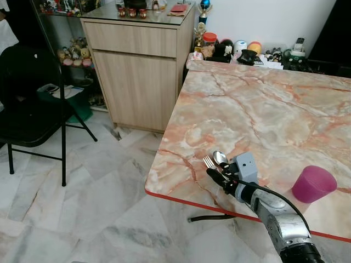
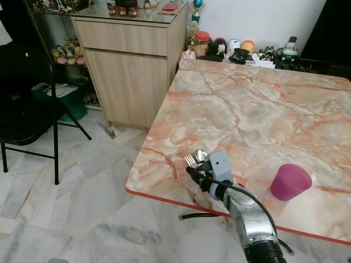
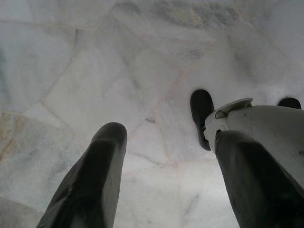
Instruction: Setting the table
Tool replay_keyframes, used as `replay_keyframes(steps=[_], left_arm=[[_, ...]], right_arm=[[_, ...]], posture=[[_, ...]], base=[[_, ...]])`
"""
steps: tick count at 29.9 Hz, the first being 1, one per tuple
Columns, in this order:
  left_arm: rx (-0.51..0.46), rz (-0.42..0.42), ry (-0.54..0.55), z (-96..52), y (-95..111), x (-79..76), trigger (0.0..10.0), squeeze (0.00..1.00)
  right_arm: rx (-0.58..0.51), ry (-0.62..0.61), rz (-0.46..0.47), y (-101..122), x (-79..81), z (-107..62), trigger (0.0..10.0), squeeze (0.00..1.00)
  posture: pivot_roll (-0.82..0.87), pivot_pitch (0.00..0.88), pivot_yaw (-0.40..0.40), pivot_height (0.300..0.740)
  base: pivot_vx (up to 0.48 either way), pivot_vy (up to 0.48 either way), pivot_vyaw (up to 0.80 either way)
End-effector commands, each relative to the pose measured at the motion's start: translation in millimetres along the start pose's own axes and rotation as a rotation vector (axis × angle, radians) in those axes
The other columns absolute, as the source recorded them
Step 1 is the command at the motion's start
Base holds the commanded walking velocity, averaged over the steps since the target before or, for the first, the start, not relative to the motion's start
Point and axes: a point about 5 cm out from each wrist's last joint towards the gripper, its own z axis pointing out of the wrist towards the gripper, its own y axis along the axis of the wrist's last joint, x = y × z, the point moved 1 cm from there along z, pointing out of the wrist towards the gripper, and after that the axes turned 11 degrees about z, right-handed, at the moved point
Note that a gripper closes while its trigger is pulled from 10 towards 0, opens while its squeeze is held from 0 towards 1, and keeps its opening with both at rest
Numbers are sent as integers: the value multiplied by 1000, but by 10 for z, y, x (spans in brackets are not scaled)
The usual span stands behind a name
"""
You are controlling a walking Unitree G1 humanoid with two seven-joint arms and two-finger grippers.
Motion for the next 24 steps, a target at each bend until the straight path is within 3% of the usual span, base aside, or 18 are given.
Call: replay_keyframes(steps=[1, 18, 24], left_arm=[[46, 0, -3, -29, -114, 17, 10000, 0], [55, 5, -7, -50, -164, 34, 10000, 0], [38, 12, -23, 7, -57, -115, 10000, 0]], right_arm=[[42, -20, -22, -62, -54, -12, 10000, 0], [61, -43, -22, -119, -106, -40, 10000, 0], [70, -44, -22, -146, -110, -48, 10000, 0]], posture=[[-6, 104, -1, 740], [-7, 93, 0, 740], [-7, 92, 2, 740]], base=[[0, 0, 0], [0, 0, 0], [0, 0, 0]])
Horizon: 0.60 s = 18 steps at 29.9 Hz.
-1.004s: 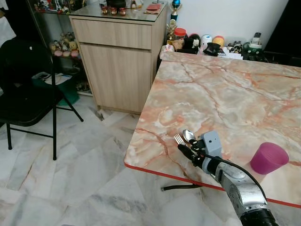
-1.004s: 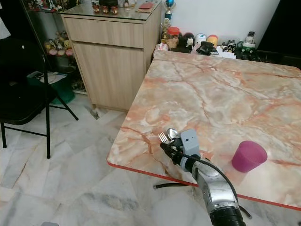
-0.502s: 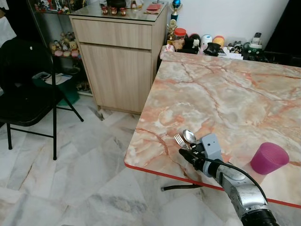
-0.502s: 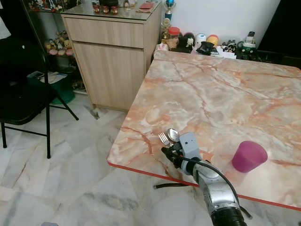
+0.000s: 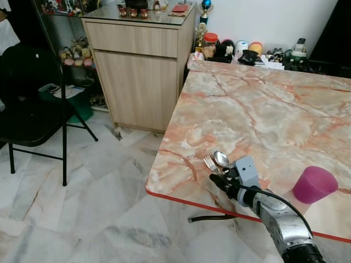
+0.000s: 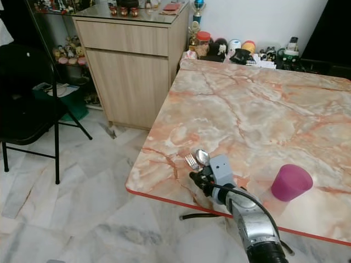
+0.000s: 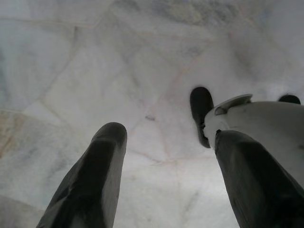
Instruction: Setting the table
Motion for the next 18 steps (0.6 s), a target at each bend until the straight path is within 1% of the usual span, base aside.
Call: replay_keyframes(steps=[1, 12, 18], left_arm=[[33, 14, -17, 5, -43, -68, 10000, 0], [27, 11, -17, 9, -23, -62, 10000, 0], [31, 5, -10, -16, -66, 11, 10000, 0]], right_arm=[[29, -14, -4, -73, -40, -23, 10000, 0], [41, -26, -3, -102, -70, -41, 10000, 0], [50, -28, -2, -126, -80, -46, 10000, 0]], posture=[[-7, 92, 2, 740], [-4, 107, 1, 740], [-1, 113, 0, 740]], base=[[0, 0, 0], [0, 0, 0], [0, 0, 0]])
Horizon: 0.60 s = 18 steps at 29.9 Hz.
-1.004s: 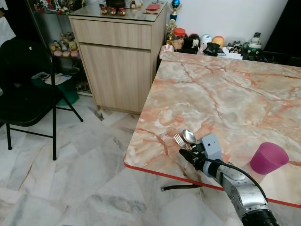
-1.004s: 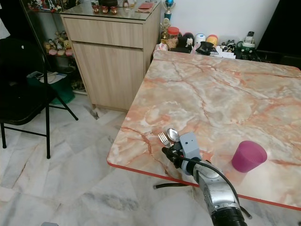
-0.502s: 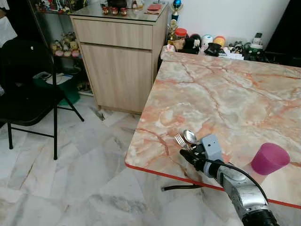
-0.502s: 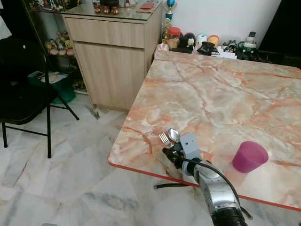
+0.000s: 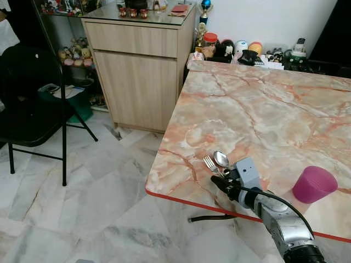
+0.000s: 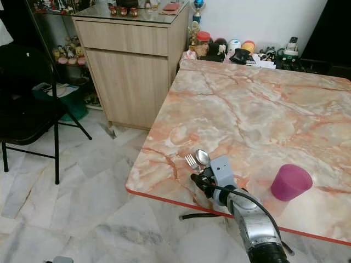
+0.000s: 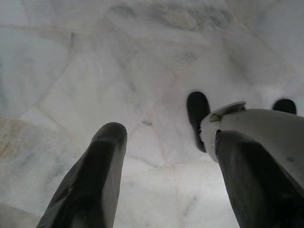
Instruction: Setting the table
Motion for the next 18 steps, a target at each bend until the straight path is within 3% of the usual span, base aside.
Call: replay_keyframes(steps=[1, 18], left_arm=[[45, -2, -7, -35, -131, 7, 10000, 0], [61, -13, 3, -71, -206, 78, 10000, 0]], right_arm=[[36, -12, 8, -99, -33, -18, 10000, 0], [92, -3, 31, -249, -14, 1, 10000, 0]], posture=[[-1, 113, 0, 740], [6, 132, -2, 740]], base=[[0, 0, 0], [0, 0, 0]])
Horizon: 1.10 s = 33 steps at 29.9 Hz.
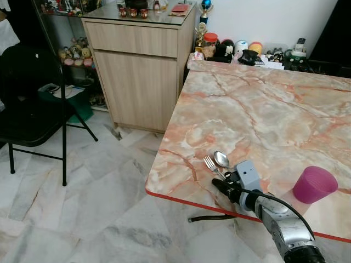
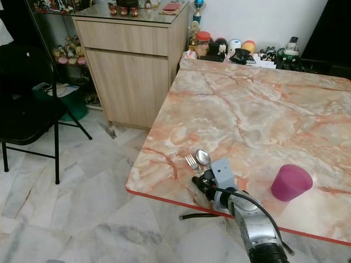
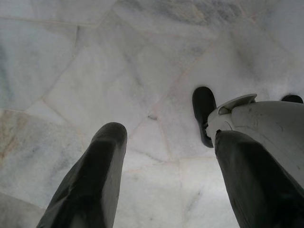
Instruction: Setting the table
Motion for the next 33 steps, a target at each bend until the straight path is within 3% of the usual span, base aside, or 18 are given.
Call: replay_keyframes(steps=[1, 6, 7, 8, 9, 33], left_arm=[[43, -11, -5, -31, -122, 1, 10000, 0], [45, -15, -14, -26, -121, -28, 10000, 0], [46, -15, -15, -25, -122, -36, 10000, 0], [46, -15, -15, -25, -122, -36, 10000, 0], [47, -16, -16, -24, -125, -43, 10000, 0], [55, -24, -25, -29, -163, -102, 10000, 0]], right_arm=[[74, 0, 26, -193, 1, 0, 10000, 0], [125, -14, 3, -329, -11, -7, 10000, 0], [122, -11, 8, -328, -5, -9, 2902, 0], [122, -11, 8, -328, -5, -9, 2902, 0], [120, -8, 7, -324, -1, -12, 0, 0], [123, 12, -9, -334, 30, 6, 0, 0]], posture=[[6, 133, -2, 740], [6, 136, -3, 740], [2, 138, -5, 740], [2, 138, -5, 740], [3, 138, -6, 740], [5, 142, -10, 740]], base=[[0, 0, 0], [0, 0, 0], [0, 0, 0], [0, 0, 0], [0, 0, 0], [0, 0, 0]])
